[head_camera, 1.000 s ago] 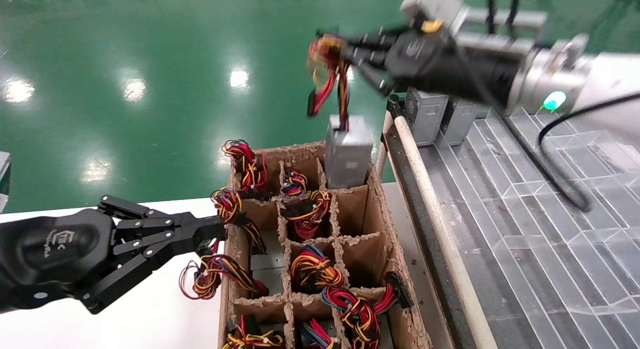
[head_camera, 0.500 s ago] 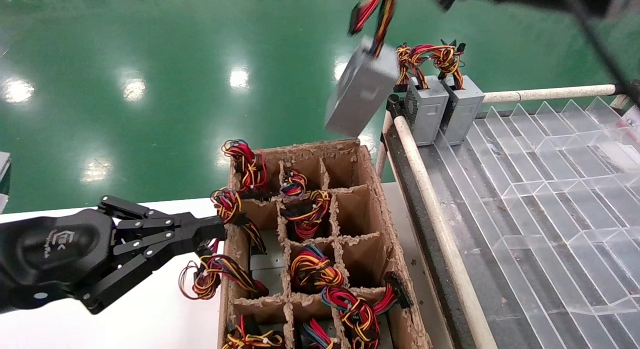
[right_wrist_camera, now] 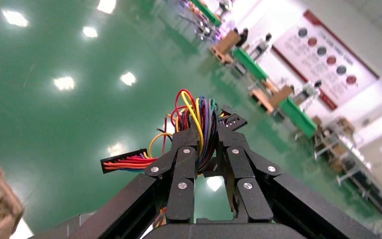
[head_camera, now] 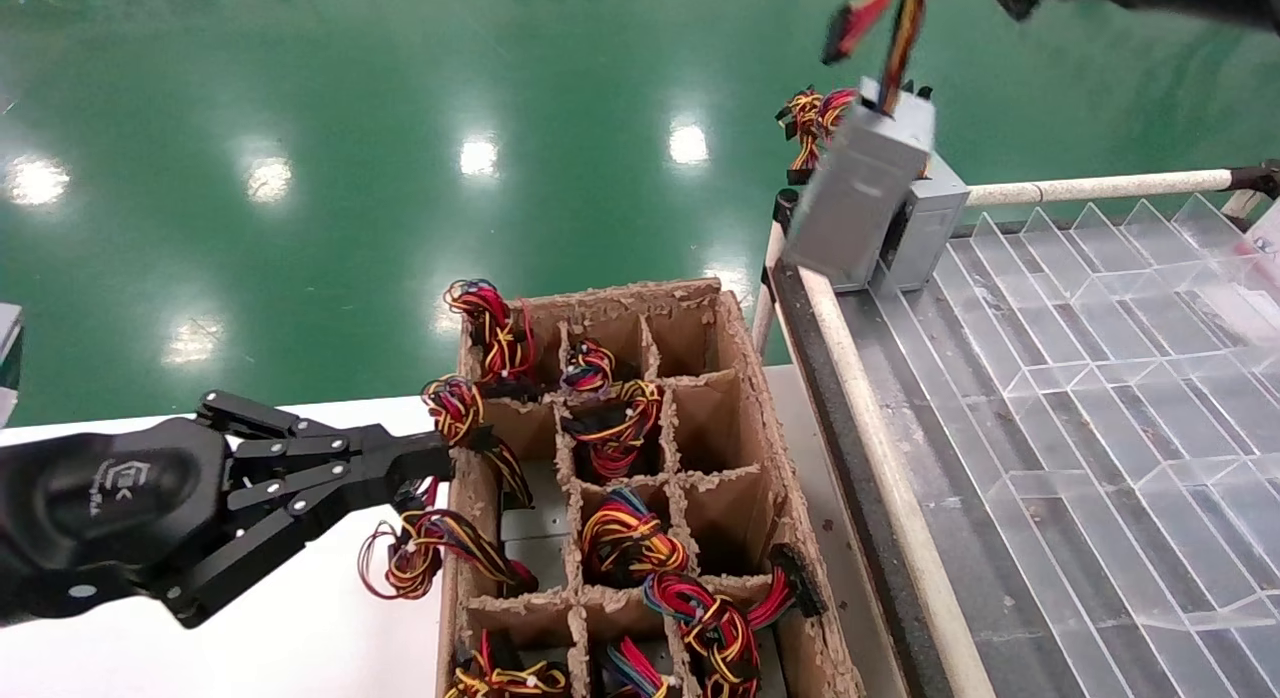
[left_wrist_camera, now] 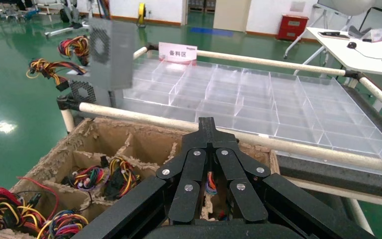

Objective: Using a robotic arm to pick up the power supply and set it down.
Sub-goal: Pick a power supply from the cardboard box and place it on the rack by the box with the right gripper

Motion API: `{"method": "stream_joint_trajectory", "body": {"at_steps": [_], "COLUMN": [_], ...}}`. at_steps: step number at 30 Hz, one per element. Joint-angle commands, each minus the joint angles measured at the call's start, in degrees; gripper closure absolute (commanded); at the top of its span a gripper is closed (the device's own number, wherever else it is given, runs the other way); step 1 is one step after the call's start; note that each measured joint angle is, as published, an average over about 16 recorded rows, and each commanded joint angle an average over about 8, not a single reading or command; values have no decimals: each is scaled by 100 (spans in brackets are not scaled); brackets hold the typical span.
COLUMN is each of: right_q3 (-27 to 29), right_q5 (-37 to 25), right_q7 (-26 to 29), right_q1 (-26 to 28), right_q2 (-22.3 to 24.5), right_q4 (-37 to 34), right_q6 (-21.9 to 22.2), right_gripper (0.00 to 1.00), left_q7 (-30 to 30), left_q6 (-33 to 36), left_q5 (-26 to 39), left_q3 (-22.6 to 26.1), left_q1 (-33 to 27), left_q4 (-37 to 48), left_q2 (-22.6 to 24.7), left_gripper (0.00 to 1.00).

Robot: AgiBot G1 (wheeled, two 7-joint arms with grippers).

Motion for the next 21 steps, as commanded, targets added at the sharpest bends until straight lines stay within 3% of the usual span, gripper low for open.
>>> {"method": "stream_joint_trajectory", "body": {"at_steps": [1, 9, 21], "right_q3": [1, 7, -45], "right_q5": [-45, -131, -199], "right_q7": [71, 18, -604], "right_q1": [-87, -368, -236], "right_q2": [94, 109, -394], "right_q4": [3, -310, -1145], "right_q6": [39, 311, 560], "right_gripper": [100, 100, 100], "left_q7": [0, 0, 0], "left_q6": [0, 0, 0], "left_q5": [0, 0, 0], "left_q3": [0, 0, 0], "left_q1": [0, 0, 0], "left_q4": [0, 0, 0], "left_q2": [0, 0, 0], "left_gripper": [100, 100, 100]}}
